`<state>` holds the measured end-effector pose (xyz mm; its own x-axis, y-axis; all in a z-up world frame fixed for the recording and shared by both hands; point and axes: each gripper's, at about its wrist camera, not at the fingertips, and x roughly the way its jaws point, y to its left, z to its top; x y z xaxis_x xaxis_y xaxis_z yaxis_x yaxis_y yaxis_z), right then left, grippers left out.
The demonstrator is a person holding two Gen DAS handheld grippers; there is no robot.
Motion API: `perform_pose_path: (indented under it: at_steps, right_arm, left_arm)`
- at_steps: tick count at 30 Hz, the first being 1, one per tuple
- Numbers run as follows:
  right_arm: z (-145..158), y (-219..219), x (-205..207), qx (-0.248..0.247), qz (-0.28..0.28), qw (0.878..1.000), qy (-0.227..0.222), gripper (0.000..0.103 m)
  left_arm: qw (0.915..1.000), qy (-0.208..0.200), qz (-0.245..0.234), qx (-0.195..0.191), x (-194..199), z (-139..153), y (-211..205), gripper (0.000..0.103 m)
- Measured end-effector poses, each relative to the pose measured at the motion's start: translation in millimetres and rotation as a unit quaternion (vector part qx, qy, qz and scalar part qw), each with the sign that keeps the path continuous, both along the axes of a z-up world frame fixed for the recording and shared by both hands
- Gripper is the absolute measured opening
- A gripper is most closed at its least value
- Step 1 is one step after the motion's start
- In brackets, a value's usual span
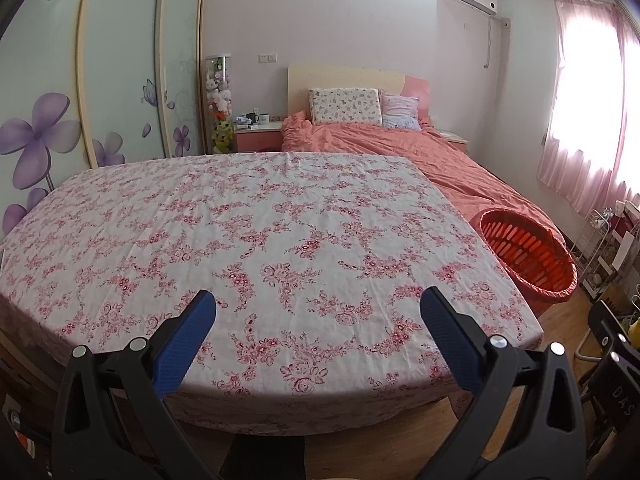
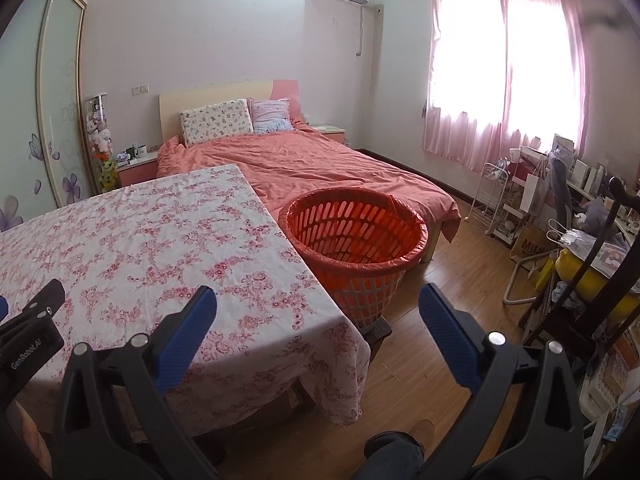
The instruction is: Collect trash
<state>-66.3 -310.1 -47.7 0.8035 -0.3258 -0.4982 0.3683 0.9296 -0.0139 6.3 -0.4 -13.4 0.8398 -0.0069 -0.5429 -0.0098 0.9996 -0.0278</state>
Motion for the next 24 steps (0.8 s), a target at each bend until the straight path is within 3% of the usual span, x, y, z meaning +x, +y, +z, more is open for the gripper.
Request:
perform_pose_path:
  at_steps: [24]
  right_arm:
    - [1.3,-2.1,-2.7,0.003,-0.008,1.000,-0.003,0.099]
  left_arm:
    - [0.9997,-0.022,-0.003,0.014,-7.4,9.6,-6.6,0.101]
